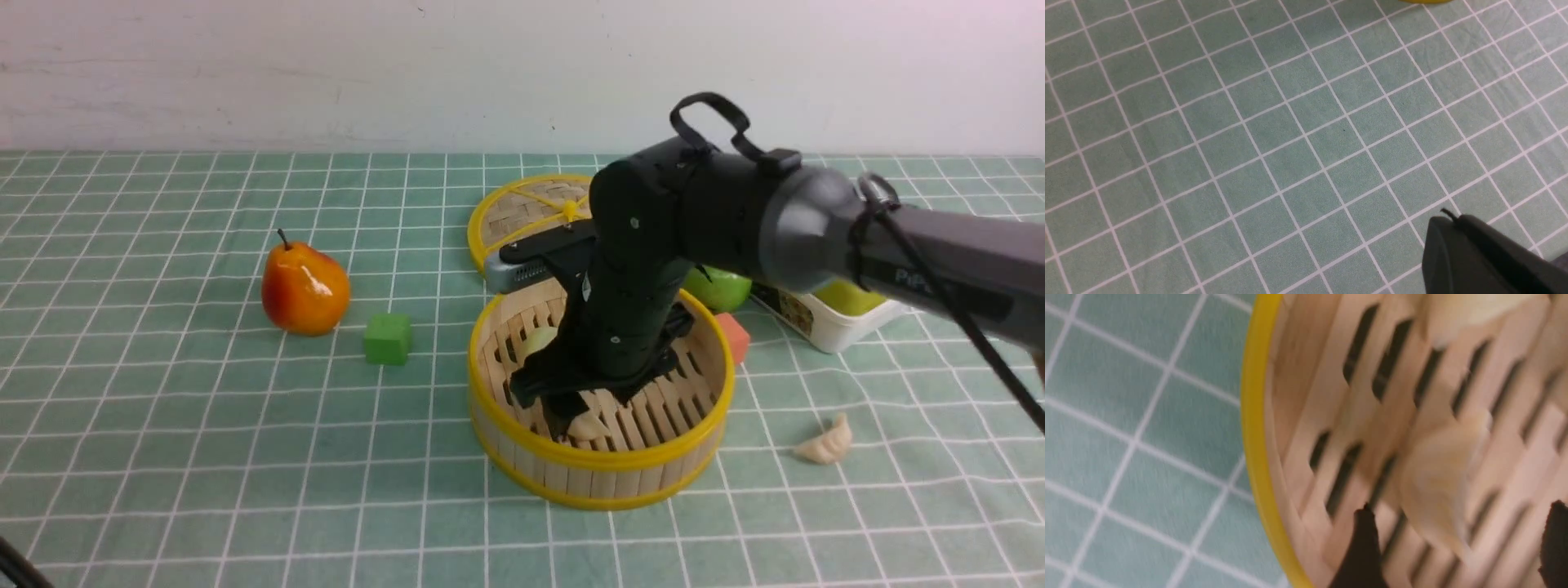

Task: Put the dumplings into the steamer on the table with the blue tablecloth.
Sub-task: 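Place the dumpling in the bamboo steamer basket with the right gripper, then reach for and grasp a dumpling lying on the table beside the steamer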

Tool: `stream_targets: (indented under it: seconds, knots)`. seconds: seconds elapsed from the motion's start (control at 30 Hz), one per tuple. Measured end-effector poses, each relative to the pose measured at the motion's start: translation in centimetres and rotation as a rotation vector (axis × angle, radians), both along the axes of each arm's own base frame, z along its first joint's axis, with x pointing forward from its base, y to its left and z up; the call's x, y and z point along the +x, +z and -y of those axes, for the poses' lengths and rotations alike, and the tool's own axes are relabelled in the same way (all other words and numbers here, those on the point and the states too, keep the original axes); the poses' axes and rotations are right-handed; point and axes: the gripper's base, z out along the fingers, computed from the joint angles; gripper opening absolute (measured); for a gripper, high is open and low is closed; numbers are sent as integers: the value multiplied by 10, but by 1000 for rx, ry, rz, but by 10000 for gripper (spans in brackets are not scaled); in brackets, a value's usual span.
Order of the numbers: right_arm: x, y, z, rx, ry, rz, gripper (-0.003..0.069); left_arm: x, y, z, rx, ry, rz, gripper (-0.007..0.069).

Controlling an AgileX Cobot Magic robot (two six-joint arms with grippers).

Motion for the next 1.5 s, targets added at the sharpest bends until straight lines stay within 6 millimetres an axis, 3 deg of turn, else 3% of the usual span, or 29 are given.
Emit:
stream_targets:
  seconds: [0.1, 0.17, 0.2, 0.23, 0.33, 0.4, 0.43, 0.5, 0.63, 0.8, 0.93, 1.23, 1.37, 1.5]
  knots:
    - [-16, 27, 18, -73, 40, 25, 559, 0, 0, 0, 3, 0, -2, -14]
    - [-25, 34, 28, -94, 41, 30, 559, 0, 0, 0, 4, 0, -1, -14]
    - [-38, 40, 47, -117, 20, 37, 554, 0, 0, -1, 9, 0, 2, -14]
    - [-40, 40, 48, -117, 17, 37, 553, 0, 0, -1, 9, 0, 2, -14]
    - [-63, 42, 92, -92, -108, 61, 532, 1, 0, -1, 15, 3, 15, -14]
    - [-67, 37, 107, -79, -176, 61, 524, 2, 1, -1, 10, 3, 24, -14]
    - [-69, 30, 131, -59, -288, 63, 515, 3, 2, 0, 1, 3, 38, -14]
    - [-65, 19, 155, -36, -418, 62, 508, 4, 3, 1, -12, 2, 59, -14]
    - [-46, -4, 184, 25, -614, 49, 505, 6, 6, 2, -32, 1, 91, -13]
    - [-22, -37, 200, 147, -807, 16, 504, 6, 6, 2, -35, 1, 98, -12]
    - [-9, -60, 201, 237, -919, -10, 504, 7, 4, 2, -32, 1, 92, -12]
    - [-3, -63, 201, 282, -961, -6, 484, 8, -7, 3, -8, 1, 58, -8]
    - [-2, -64, 202, 271, -952, -2, 419, 7, -7, 3, -6, 1, 55, -6]
    - [-3, -66, 203, 259, -948, -4, 242, 7, -8, 2, 1, 1, 44, -3]
